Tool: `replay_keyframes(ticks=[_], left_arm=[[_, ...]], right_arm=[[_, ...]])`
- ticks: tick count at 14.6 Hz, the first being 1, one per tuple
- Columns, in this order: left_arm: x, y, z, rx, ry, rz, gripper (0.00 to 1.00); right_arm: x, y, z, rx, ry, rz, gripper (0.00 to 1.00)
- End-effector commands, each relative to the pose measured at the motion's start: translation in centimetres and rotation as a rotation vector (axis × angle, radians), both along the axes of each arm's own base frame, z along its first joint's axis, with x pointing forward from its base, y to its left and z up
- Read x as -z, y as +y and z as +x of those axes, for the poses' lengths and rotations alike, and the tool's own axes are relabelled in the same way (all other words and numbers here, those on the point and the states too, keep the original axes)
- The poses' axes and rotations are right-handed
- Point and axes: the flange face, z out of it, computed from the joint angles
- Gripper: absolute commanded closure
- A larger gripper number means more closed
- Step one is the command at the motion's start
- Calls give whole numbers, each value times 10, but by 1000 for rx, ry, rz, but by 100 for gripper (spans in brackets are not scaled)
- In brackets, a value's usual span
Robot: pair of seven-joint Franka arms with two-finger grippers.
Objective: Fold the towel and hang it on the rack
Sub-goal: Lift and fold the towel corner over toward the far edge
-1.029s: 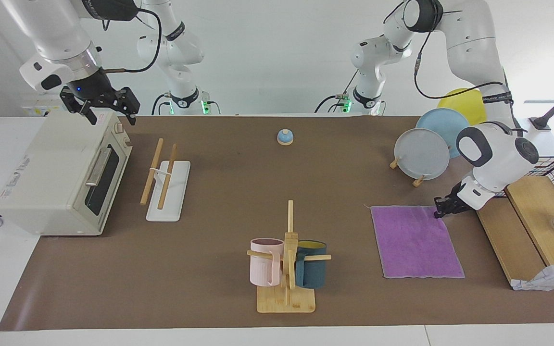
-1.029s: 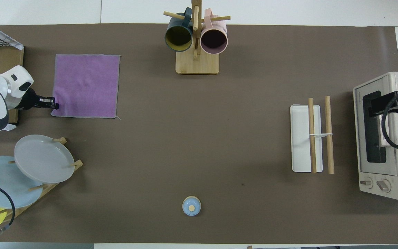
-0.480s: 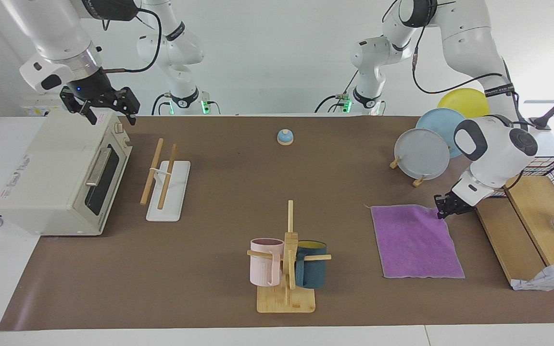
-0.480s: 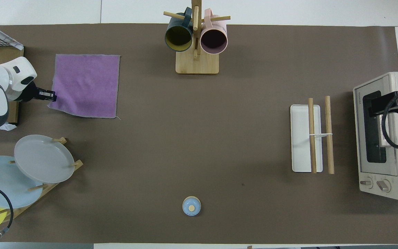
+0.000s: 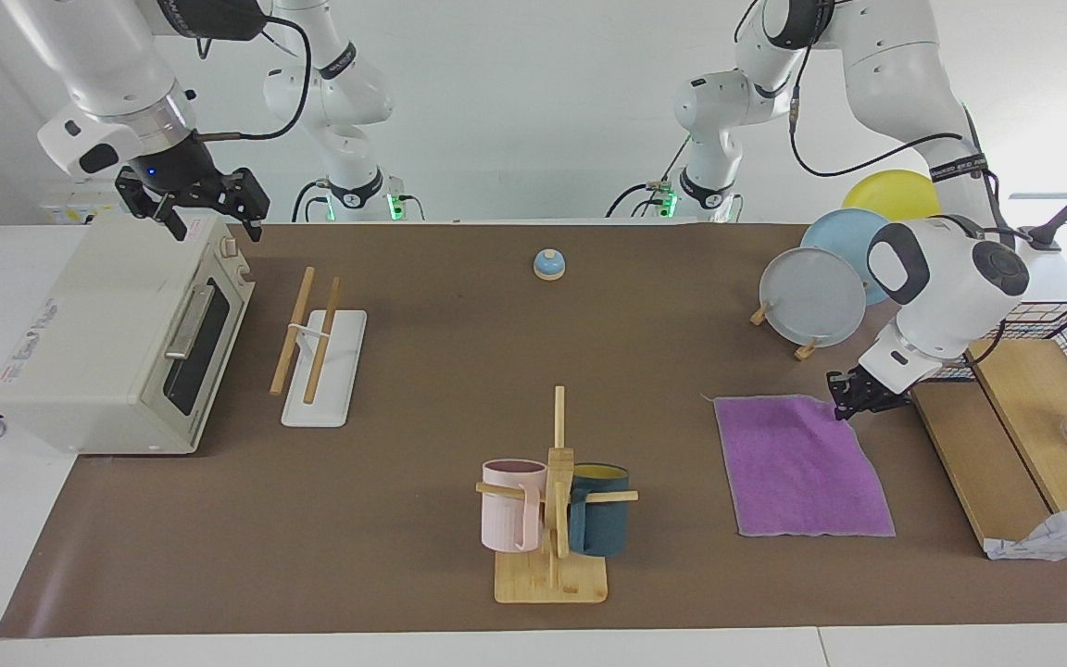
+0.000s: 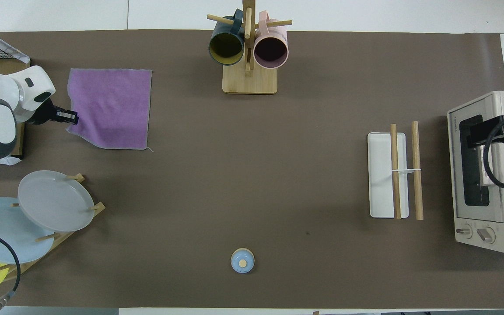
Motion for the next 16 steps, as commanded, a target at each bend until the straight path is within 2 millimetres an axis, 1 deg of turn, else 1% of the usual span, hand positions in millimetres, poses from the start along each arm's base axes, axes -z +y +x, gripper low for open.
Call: replay_keyframes(ticks=[1, 3, 4, 5, 6, 7, 8, 9, 10, 12, 13, 14, 16], left_arm=[[-23, -36, -7, -14, 2, 8, 100], [-32, -66, -11, -16, -3, 6, 100], [-35, -86, -15, -18, -5, 5, 100], [-33, -104, -19, -18, -5, 3, 100], [-29, -120, -27, -19, 3, 5, 100], [-24, -127, -33, -9, 0, 6, 100], [-18, -130, -40, -5, -10, 7, 100], [-9, -142, -50, 15, -28, 7, 100], [2, -143, -59, 18, -38, 9, 100], [15, -140, -68, 18, -37, 13, 100], [15, -141, -69, 18, -34, 13, 46], [13, -138, -67, 13, -29, 13, 0], [13, -136, -68, 7, -12, 15, 0]], right_arm=[[1, -4, -3, -10, -1, 22, 0], [1, -3, -3, -12, -1, 22, 0], [1, -4, -3, -10, -1, 22, 0], [1, -4, -3, -10, -1, 22, 0], [1, -3, -3, -12, -1, 22, 0], [1, -3, -3, -10, -1, 24, 0], [1, -4, -3, -10, -1, 22, 0], [1, -4, -3, -10, -1, 22, 0], [1, -4, -3, -10, -1, 22, 0], [1, -4, -3, -10, -1, 22, 0], [1, -4, -3, -10, -1, 22, 0], [1, -3, -3, -10, -1, 24, 0], [1, -4, -3, -10, -1, 22, 0]])
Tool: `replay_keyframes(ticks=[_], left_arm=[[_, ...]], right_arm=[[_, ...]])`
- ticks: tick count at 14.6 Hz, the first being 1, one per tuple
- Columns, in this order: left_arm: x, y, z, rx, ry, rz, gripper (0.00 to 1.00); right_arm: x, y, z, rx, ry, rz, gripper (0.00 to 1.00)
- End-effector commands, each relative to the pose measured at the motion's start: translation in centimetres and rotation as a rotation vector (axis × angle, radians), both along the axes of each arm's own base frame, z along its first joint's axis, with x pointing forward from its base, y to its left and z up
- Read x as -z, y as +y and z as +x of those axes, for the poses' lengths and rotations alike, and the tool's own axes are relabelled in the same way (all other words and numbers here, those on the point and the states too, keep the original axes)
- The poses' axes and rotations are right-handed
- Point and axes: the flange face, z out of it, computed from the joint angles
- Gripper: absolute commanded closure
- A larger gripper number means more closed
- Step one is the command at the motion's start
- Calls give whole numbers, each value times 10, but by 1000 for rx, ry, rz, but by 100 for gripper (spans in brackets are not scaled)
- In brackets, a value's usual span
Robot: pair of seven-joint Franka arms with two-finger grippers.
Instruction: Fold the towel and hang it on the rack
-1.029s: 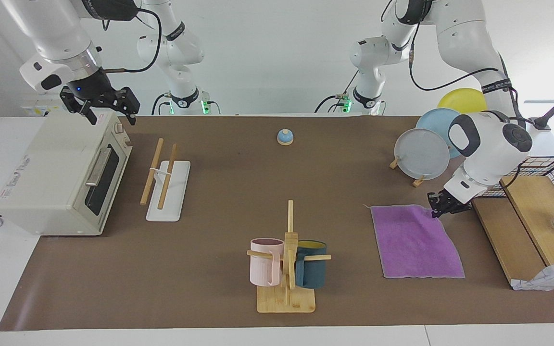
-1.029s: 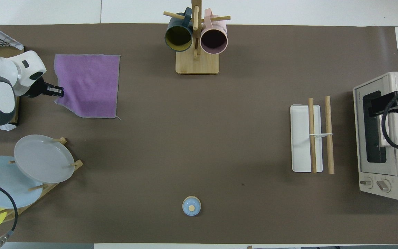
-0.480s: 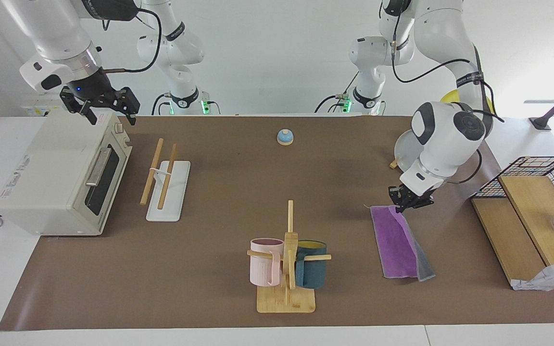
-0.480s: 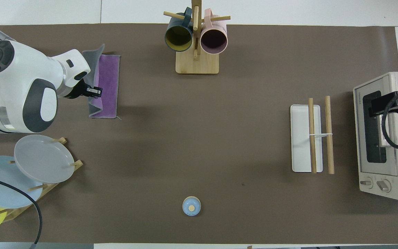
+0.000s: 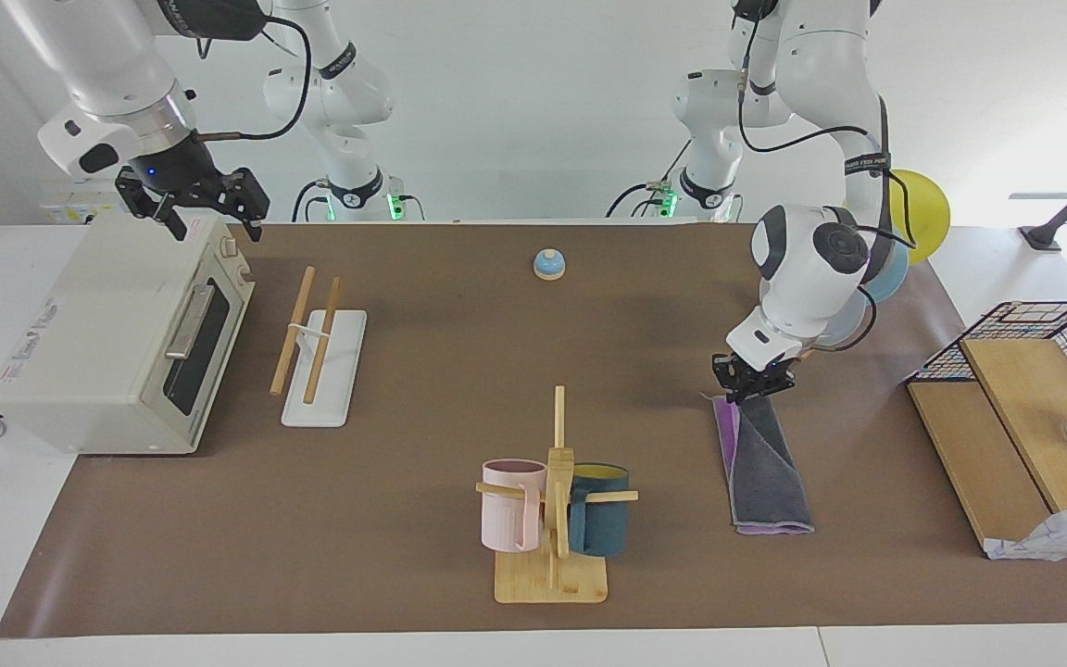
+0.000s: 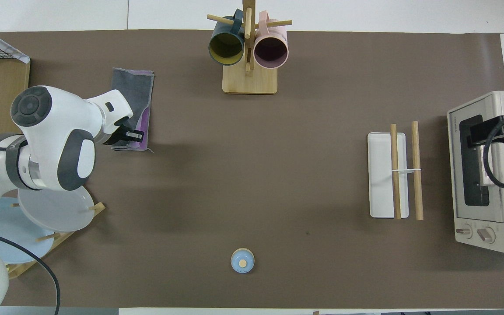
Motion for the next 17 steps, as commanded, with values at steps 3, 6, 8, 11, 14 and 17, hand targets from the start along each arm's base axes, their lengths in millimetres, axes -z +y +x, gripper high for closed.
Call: replay_keyframes(ticks=[3, 6, 8, 11, 14, 17], left_arm=[[-27, 19, 0, -22, 48, 19, 0], [-47, 43, 20, -52, 49, 12, 0], [-42, 72, 28, -92, 47, -10, 0], [-9, 103, 40, -71, 34, -160, 0], [30, 102, 49, -135, 53, -248, 0], [53, 103, 52, -158, 66, -261, 0]], right_arm=[[1, -3, -3, -10, -1, 24, 0], [1, -3, -3, -12, -1, 22, 0], [1, -3, -3, -12, -1, 24, 0], [1, -4, -3, -10, -1, 22, 0], [1, -3, -3, -12, -1, 22, 0], [1, -4, -3, -10, -1, 22, 0]])
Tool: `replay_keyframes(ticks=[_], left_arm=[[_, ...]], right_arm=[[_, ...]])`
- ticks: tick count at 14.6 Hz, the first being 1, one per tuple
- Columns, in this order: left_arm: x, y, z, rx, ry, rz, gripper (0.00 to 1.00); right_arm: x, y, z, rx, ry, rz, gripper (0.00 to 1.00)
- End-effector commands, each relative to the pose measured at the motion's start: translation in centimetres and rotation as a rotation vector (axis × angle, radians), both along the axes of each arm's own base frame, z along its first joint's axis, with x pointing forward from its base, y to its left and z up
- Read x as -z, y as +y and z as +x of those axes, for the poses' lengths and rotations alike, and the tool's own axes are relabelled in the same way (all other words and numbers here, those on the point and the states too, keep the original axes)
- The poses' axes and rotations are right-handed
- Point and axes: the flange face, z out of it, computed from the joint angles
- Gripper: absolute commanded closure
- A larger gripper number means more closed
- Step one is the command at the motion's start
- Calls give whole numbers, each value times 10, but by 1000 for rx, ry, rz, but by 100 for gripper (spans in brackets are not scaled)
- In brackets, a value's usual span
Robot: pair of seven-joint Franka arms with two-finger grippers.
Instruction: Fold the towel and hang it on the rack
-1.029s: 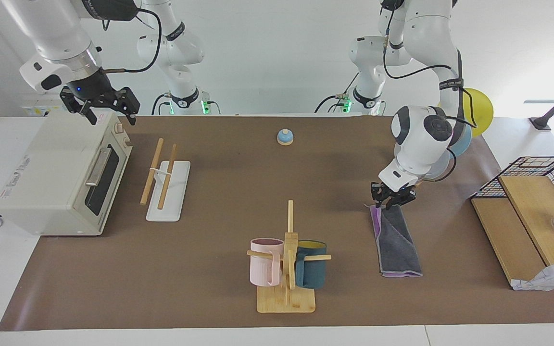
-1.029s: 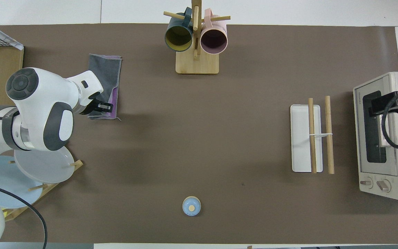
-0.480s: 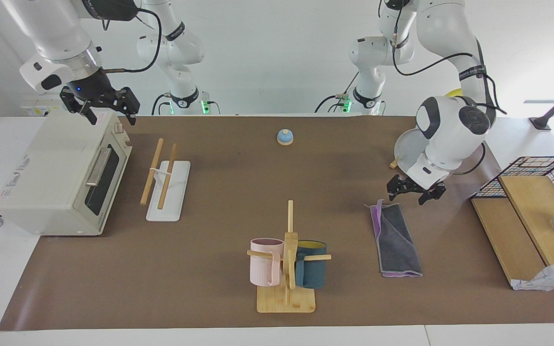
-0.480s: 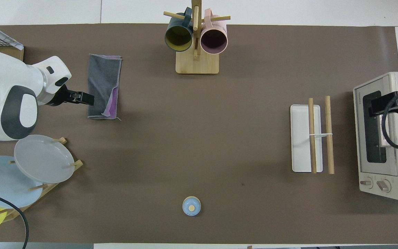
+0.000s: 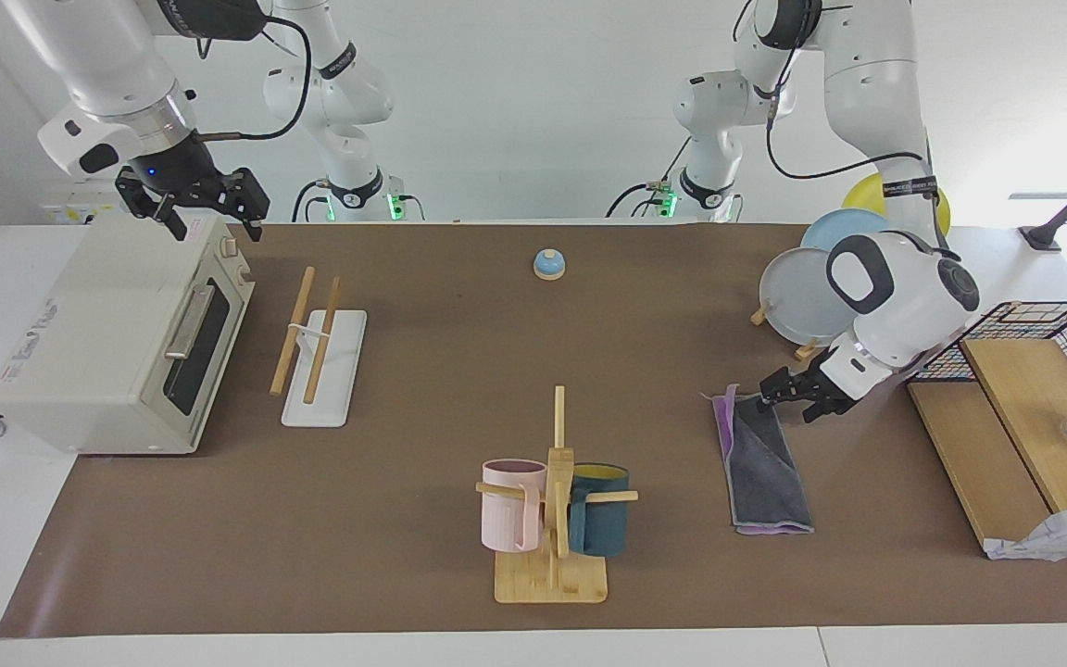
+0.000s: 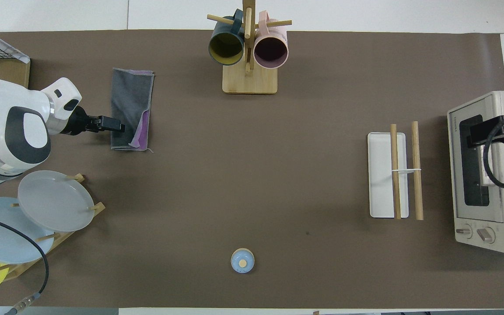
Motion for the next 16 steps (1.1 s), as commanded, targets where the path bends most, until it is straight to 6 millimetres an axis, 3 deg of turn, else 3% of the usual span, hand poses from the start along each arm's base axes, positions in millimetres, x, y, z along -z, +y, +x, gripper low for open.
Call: replay_keyframes(ticks=[1, 9, 10, 12, 13, 16], left_arm=[[14, -2, 9, -9, -4, -19, 0], [3, -6, 27, -26, -33, -50, 11], [4, -6, 27, -24, -33, -47, 15], [6, -8, 27, -23, -35, -47, 36], [6, -10, 27, -20, -37, -43, 41], [8, -17, 26, -5, -40, -35, 46]], right_arm=[[1, -4, -3, -10, -1, 22, 0], [1, -4, -3, -9, -1, 22, 0], [1, -3, -3, -12, -1, 22, 0], [1, -3, -3, -10, -1, 24, 0], [1, -4, -3, -10, -1, 22, 0], [1, -4, -3, -10, -1, 22, 0]])
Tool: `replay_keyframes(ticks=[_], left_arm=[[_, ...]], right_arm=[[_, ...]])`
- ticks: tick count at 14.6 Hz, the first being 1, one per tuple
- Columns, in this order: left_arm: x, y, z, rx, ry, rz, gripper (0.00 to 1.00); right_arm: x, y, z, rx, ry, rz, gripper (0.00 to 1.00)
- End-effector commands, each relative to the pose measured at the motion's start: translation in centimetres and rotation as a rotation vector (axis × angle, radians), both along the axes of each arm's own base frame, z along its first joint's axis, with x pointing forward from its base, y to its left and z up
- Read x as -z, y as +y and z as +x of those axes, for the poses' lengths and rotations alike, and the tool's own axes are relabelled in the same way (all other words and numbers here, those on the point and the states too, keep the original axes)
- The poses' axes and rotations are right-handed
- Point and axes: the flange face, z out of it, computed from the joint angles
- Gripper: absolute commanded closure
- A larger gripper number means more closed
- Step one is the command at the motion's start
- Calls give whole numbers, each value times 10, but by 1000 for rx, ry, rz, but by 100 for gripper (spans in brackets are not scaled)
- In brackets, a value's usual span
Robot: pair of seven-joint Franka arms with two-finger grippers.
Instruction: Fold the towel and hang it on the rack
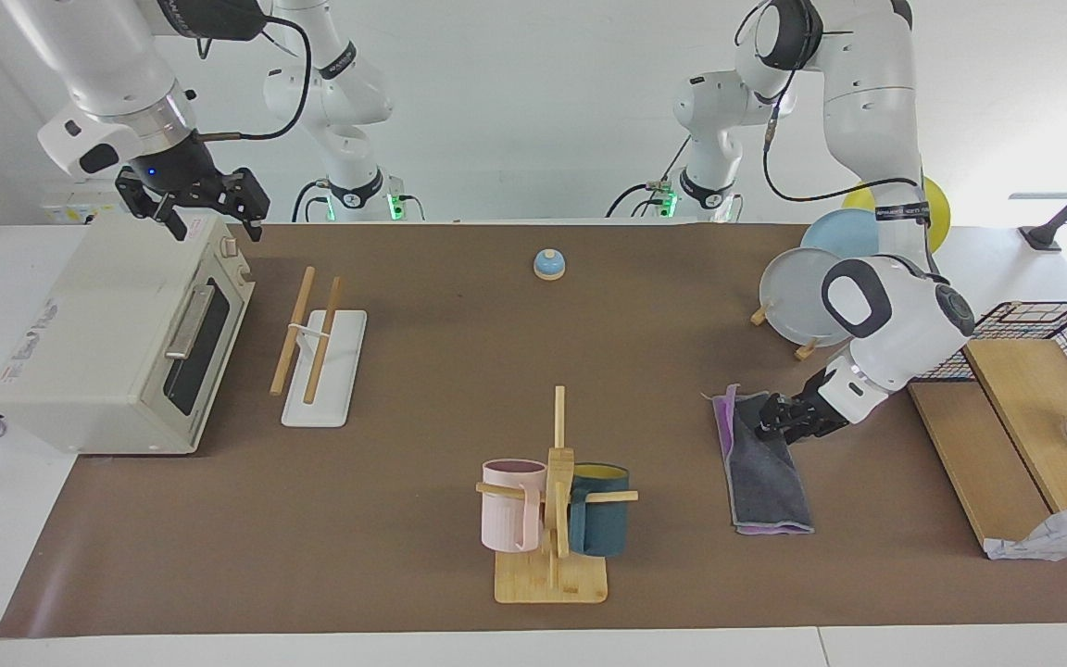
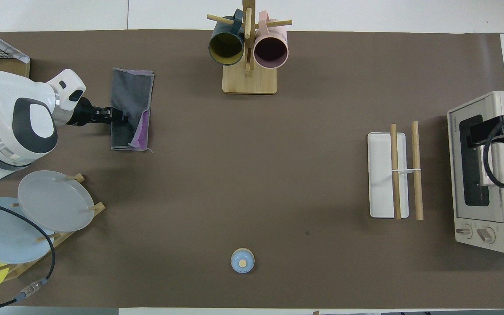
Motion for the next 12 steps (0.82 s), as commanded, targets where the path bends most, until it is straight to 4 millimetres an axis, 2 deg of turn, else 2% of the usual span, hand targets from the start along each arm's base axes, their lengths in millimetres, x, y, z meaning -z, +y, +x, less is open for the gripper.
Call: replay_keyframes(ticks=[1, 6, 7, 12], left_arm=[[7, -9, 4, 11, -10, -3, 52], [10, -5, 1, 10, -3, 3, 89], [10, -5, 1, 14, -4, 7, 99], [7, -6, 2, 12, 2, 5, 100]], right_arm=[[1, -2, -3, -13, -1, 22, 0], [1, -4, -3, -10, -1, 22, 0], [1, -4, -3, -10, -1, 22, 0], [1, -3, -3, -12, -1, 22, 0]])
